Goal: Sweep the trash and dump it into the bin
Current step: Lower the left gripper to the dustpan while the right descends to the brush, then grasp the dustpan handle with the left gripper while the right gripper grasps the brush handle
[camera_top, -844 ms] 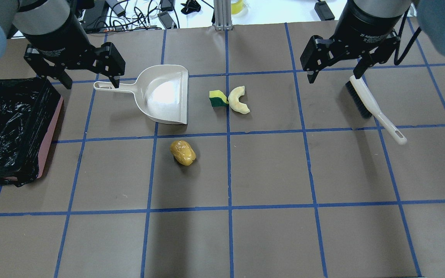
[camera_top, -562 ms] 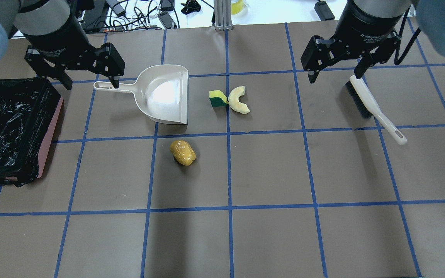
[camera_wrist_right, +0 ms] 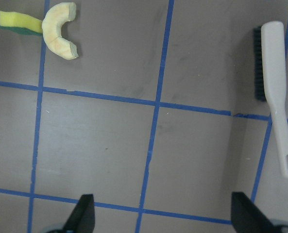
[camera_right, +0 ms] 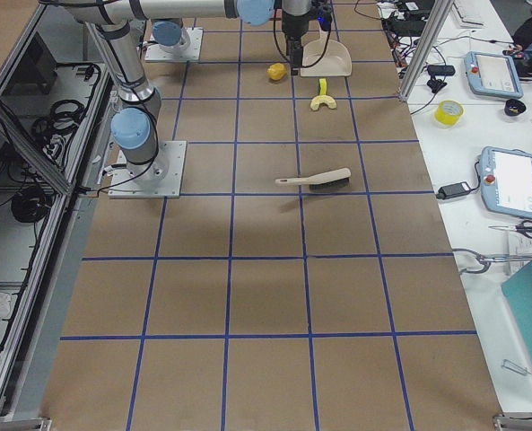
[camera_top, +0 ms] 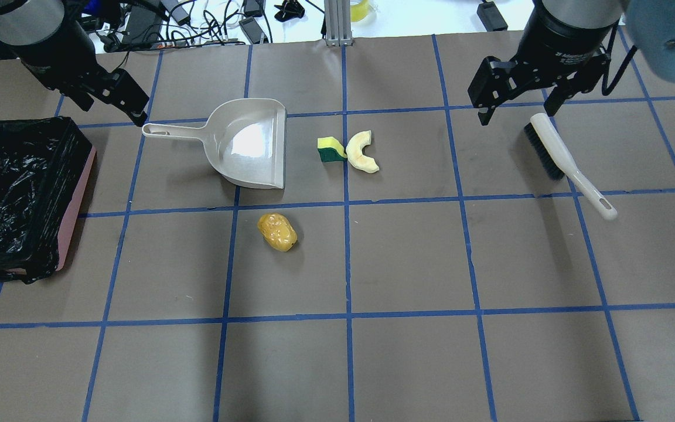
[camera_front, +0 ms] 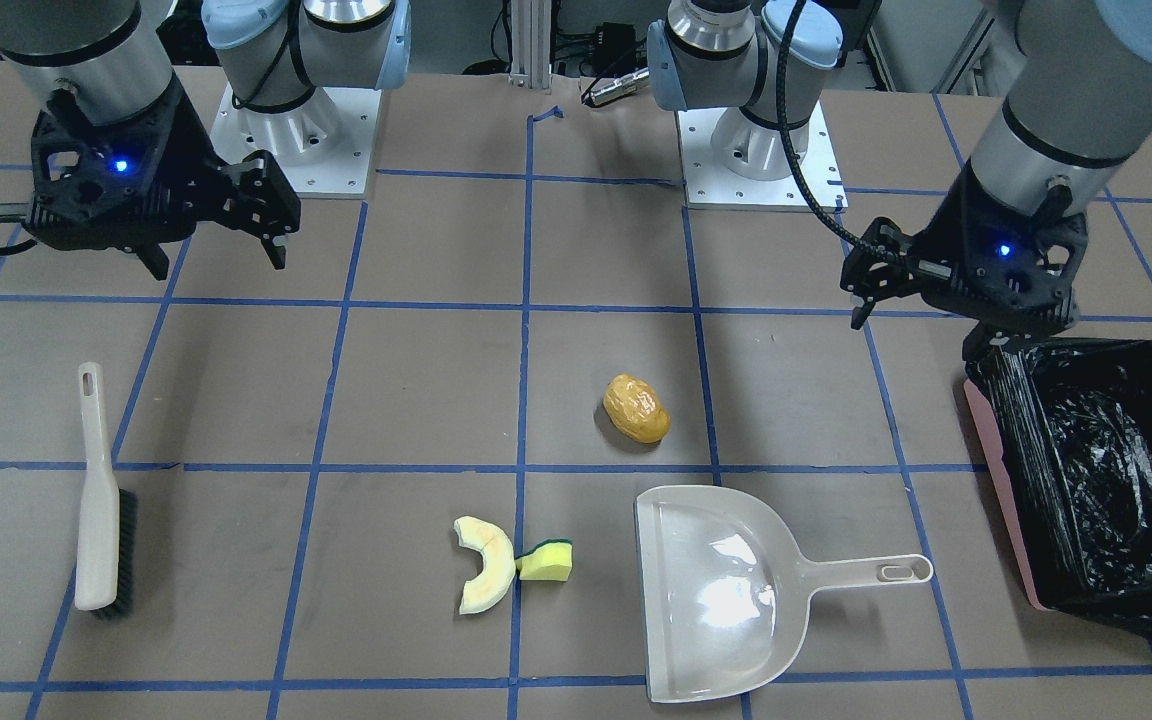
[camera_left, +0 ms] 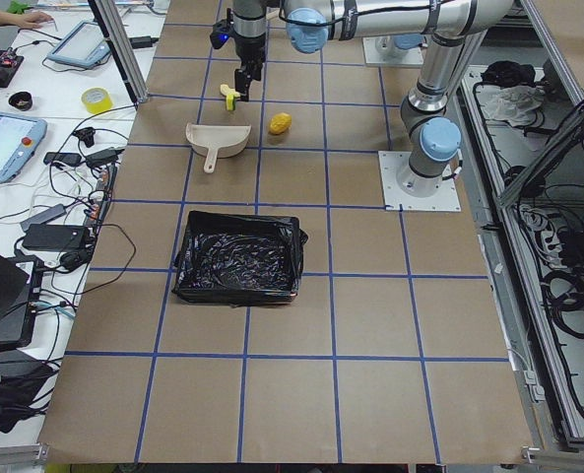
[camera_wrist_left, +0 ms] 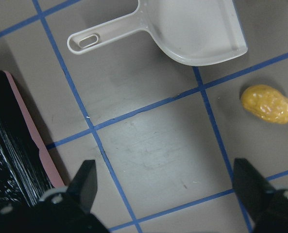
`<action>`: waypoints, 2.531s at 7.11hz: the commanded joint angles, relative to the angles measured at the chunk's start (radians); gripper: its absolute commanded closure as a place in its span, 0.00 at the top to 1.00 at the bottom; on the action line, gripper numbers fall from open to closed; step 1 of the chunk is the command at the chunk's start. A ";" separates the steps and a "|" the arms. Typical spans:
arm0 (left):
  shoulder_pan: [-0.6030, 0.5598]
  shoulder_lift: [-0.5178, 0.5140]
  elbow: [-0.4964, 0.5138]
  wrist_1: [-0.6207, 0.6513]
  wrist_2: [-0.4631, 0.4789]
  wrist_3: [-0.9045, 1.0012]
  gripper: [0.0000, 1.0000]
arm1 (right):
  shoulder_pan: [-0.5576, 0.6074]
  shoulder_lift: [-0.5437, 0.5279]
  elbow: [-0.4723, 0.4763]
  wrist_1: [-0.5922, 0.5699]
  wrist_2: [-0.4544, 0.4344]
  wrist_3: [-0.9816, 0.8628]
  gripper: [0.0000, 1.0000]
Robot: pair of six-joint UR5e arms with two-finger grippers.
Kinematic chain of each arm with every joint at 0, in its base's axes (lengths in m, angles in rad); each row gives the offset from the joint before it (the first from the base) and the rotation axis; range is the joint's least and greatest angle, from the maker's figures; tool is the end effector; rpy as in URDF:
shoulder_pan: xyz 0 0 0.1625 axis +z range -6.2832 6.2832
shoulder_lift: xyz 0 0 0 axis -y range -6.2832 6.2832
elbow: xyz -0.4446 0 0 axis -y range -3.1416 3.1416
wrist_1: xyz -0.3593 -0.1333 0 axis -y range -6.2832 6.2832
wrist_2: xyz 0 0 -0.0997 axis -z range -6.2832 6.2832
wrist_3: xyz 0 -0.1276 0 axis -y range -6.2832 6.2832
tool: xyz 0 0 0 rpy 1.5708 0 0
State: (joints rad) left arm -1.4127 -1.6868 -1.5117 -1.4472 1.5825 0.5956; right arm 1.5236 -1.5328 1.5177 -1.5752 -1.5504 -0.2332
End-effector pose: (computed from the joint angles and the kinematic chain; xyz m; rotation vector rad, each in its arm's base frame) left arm -0.0486 -0.5324 0.4630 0.6732 3.0310 -0.0896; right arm 0.1132 -0.4842 0.4866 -0.2904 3.1104 -0.0346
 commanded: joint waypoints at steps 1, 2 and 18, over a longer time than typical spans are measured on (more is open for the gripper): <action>0.012 -0.103 -0.001 0.139 -0.030 0.386 0.98 | -0.159 0.025 0.051 -0.087 -0.007 -0.371 1.00; 0.014 -0.157 -0.001 0.168 -0.047 0.552 0.98 | -0.224 0.043 0.109 -0.173 -0.016 -0.509 1.00; 0.014 -0.499 0.005 0.441 -0.111 1.012 0.89 | -0.364 0.319 0.294 -0.394 -0.103 -0.626 0.38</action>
State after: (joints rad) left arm -1.3954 -2.1698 -1.5039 -1.0284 1.4799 1.6230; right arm 1.1597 -1.2157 1.8102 -1.9704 -1.6535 -0.8608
